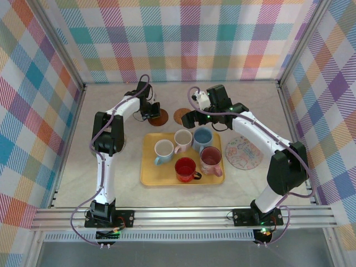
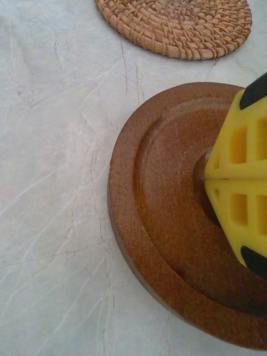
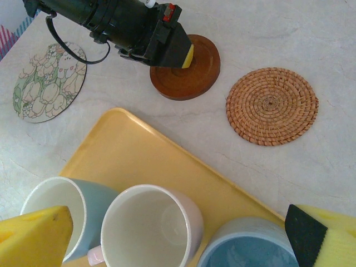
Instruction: Place the cup by the coaster
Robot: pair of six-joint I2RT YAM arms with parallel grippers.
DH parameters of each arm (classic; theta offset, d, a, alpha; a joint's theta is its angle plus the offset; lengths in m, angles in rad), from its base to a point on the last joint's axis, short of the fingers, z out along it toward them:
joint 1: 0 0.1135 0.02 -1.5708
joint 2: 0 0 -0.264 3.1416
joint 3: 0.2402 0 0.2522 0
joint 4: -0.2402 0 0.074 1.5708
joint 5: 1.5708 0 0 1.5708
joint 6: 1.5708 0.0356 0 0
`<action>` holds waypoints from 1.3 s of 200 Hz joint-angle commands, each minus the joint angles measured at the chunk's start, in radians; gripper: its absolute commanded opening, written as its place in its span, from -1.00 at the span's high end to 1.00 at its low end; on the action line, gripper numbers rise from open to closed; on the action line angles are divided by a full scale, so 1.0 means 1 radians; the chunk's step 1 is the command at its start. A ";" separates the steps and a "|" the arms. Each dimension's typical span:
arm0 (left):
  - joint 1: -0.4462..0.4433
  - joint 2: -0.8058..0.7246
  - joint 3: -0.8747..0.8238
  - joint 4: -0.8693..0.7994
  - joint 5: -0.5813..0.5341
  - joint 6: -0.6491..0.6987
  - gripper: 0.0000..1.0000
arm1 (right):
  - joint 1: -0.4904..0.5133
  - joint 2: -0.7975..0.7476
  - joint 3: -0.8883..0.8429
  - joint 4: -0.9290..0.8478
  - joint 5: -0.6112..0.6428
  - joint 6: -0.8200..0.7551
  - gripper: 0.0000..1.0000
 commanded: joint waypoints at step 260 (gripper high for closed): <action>-0.037 -0.391 0.040 -0.196 -0.091 0.031 0.36 | 0.008 -0.101 -0.039 0.007 -0.052 -0.061 -0.98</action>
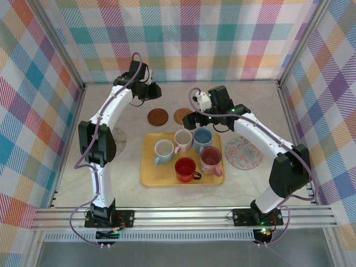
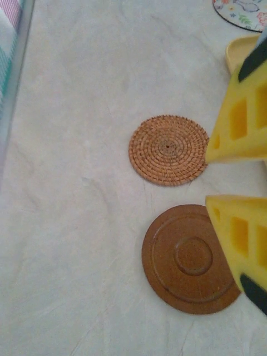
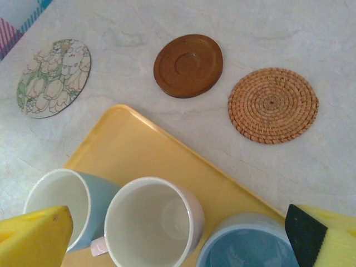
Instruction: Place the cup by the coaster
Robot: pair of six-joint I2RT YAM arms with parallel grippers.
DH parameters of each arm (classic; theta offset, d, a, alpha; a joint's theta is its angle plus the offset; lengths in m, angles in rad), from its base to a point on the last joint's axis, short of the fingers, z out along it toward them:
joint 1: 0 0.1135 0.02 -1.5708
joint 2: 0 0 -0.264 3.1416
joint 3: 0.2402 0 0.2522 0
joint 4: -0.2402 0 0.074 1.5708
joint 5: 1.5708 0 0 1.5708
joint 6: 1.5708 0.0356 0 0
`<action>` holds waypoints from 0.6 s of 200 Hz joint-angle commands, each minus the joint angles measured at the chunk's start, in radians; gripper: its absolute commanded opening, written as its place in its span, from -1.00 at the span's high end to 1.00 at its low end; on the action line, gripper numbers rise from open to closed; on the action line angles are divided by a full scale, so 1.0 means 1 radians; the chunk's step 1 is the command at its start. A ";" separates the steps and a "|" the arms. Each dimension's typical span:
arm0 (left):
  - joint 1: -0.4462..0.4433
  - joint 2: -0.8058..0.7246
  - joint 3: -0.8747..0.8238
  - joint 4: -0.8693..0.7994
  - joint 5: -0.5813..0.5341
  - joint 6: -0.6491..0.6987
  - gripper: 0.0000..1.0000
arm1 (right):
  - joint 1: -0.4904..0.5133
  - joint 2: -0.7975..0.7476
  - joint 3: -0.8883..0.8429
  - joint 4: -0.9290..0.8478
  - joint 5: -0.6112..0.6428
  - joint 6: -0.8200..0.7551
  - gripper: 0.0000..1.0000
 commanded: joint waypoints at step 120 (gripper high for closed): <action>0.041 -0.562 -0.527 -0.063 -0.214 0.001 -0.85 | 0.060 -0.212 -0.174 0.264 -0.322 -0.100 -0.98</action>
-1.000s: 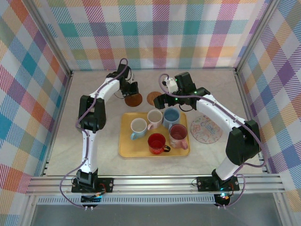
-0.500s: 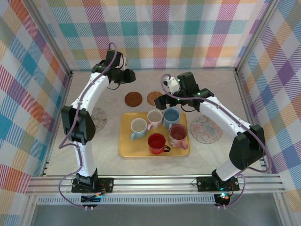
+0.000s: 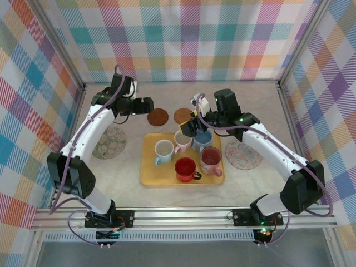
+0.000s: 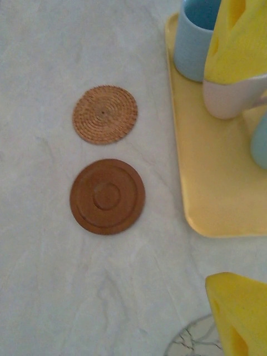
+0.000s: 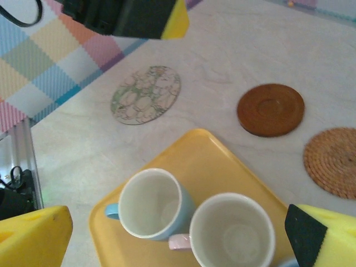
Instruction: Place the cup by the coaster
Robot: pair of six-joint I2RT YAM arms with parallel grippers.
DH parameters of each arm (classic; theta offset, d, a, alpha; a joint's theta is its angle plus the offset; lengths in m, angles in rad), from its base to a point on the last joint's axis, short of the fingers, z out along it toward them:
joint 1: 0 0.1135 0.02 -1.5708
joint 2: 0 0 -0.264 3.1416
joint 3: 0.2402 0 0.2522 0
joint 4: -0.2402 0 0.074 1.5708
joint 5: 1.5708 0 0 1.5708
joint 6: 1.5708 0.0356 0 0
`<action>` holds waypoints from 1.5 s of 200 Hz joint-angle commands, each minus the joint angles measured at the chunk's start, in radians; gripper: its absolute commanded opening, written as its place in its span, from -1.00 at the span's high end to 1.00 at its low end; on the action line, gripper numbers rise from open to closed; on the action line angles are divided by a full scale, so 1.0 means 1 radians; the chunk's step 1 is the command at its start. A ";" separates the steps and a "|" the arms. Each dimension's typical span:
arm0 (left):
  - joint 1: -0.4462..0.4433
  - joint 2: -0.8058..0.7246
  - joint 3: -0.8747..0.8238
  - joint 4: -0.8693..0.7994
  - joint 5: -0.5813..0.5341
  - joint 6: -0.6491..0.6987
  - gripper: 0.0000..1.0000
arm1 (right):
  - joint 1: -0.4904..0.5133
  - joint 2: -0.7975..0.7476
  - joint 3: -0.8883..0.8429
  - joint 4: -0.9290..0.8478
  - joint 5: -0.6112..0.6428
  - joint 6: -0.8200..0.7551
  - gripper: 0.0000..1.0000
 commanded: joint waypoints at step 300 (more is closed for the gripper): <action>0.199 0.220 -0.407 0.033 -0.169 -0.086 -0.72 | 0.214 0.124 -0.058 0.273 0.053 -0.103 -0.97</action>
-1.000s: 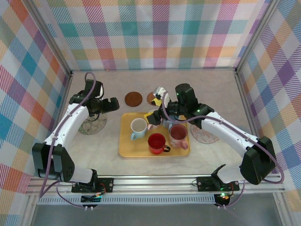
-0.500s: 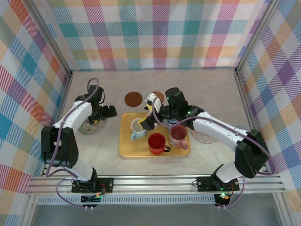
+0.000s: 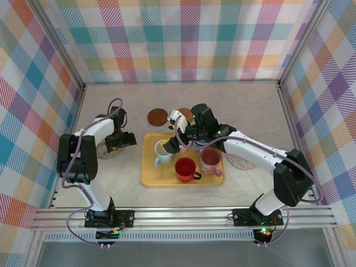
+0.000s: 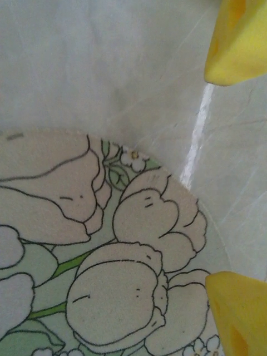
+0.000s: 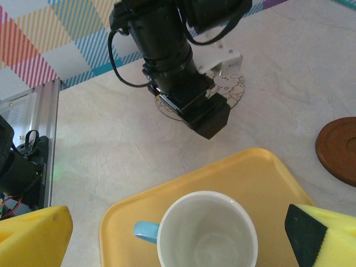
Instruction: Place the cup by the coaster
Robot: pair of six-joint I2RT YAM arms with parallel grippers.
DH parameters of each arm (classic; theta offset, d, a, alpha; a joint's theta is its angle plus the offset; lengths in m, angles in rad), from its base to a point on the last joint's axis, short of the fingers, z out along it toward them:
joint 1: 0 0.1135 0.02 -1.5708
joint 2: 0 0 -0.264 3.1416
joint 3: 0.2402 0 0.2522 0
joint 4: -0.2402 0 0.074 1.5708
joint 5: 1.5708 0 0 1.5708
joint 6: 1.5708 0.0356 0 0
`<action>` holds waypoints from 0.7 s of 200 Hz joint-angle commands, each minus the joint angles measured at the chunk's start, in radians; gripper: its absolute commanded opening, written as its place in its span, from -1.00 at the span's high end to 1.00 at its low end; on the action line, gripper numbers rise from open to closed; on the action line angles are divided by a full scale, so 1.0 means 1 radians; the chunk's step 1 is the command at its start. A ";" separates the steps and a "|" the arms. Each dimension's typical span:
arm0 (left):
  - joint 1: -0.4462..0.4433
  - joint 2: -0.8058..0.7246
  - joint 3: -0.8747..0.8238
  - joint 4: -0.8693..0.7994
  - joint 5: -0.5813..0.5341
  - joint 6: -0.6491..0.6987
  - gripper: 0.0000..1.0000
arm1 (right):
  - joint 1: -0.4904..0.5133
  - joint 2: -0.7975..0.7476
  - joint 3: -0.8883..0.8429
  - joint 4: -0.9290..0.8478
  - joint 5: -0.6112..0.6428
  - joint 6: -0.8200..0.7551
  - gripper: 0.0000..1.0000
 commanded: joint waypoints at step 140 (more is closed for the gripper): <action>0.017 0.073 -0.041 0.015 -0.046 -0.055 -0.11 | 0.007 0.003 0.024 0.014 0.045 -0.067 -0.97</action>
